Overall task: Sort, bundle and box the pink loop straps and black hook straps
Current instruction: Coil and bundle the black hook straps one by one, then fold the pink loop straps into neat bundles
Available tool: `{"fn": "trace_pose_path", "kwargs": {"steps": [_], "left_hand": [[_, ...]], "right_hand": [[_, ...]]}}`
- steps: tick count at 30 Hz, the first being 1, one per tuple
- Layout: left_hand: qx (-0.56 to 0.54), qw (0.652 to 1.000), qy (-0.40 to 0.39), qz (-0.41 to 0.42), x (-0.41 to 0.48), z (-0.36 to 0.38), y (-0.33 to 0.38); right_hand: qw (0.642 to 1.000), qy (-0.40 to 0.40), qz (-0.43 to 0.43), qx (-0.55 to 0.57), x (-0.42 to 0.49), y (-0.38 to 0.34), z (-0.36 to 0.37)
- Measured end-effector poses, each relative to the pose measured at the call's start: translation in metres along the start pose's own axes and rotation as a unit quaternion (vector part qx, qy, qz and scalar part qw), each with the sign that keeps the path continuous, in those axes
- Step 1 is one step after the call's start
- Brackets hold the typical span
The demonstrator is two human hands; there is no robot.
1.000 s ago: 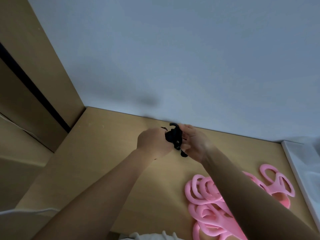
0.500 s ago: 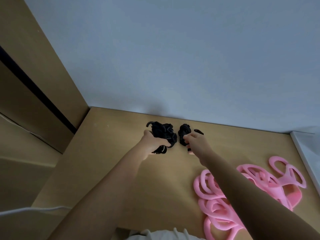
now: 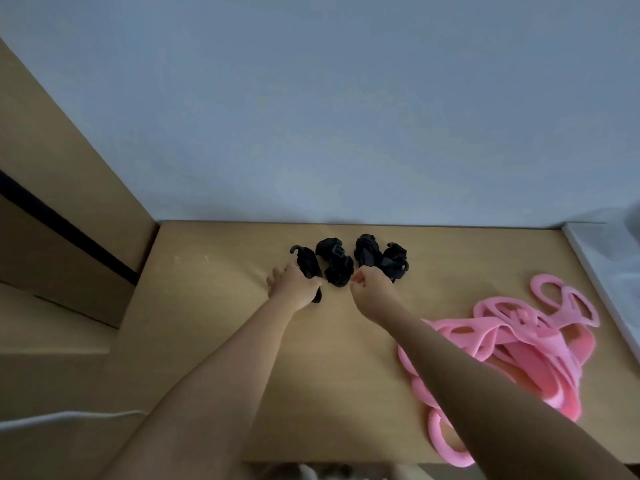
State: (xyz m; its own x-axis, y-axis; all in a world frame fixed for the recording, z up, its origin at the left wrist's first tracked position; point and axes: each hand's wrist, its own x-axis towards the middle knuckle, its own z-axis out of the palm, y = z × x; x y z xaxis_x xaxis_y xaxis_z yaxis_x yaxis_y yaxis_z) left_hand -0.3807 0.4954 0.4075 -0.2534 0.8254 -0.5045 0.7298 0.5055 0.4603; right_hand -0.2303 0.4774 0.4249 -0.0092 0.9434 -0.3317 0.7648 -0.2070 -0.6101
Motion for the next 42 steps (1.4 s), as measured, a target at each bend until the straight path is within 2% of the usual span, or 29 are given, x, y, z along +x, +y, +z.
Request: {"fn": "trace_pose_path", "kwargs": {"steps": [2,4,6,9,11,13,16,21,26,31,37,40,42], "left_hand": [[0.019,0.999,0.036,0.015,-0.006,0.000,0.004],[0.044,0.990,0.106,0.081,-0.014,0.001,0.007],[0.060,0.974,0.142,0.166,-0.021,0.008,0.011],[0.093,0.947,0.100,0.289,-0.037,0.022,0.026],[0.101,0.909,0.119,0.388,-0.049,0.035,0.040],[0.116,0.883,0.108,0.441,-0.064,0.050,0.056],[0.119,0.901,-0.021,0.417,-0.088,0.080,0.079],[0.153,0.906,-0.080,0.386,-0.113,0.125,0.110],[0.137,0.926,-0.048,0.348,-0.140,0.159,0.145],[0.104,0.957,-0.022,0.270,-0.153,0.177,0.156],[0.085,0.971,0.029,0.222,-0.169,0.186,0.154],[0.051,0.975,0.045,0.212,-0.181,0.187,0.158],[-0.006,0.980,0.044,0.194,-0.182,0.186,0.160]], "right_hand": [[1.000,0.005,-0.010,-0.024,-0.002,0.000,0.000],[0.998,0.008,-0.026,-0.049,-0.005,-0.001,-0.003],[0.997,0.013,-0.033,-0.065,-0.009,-0.002,-0.010],[0.996,0.044,-0.033,-0.071,-0.017,0.005,-0.022],[0.995,0.064,-0.031,-0.066,-0.024,0.016,-0.032],[0.993,0.076,-0.025,-0.083,-0.035,0.033,-0.047],[0.988,0.095,-0.028,-0.118,-0.052,0.071,-0.076],[0.979,0.108,-0.012,-0.174,-0.067,0.133,-0.121],[0.981,0.018,0.023,-0.194,-0.058,0.177,-0.144],[0.990,-0.027,-0.020,-0.140,-0.048,0.192,-0.155],[0.989,-0.029,0.010,-0.148,-0.052,0.204,-0.161],[0.978,-0.039,-0.035,-0.202,-0.056,0.195,-0.162],[0.977,-0.011,-0.069,-0.202,-0.058,0.191,-0.165]]}}
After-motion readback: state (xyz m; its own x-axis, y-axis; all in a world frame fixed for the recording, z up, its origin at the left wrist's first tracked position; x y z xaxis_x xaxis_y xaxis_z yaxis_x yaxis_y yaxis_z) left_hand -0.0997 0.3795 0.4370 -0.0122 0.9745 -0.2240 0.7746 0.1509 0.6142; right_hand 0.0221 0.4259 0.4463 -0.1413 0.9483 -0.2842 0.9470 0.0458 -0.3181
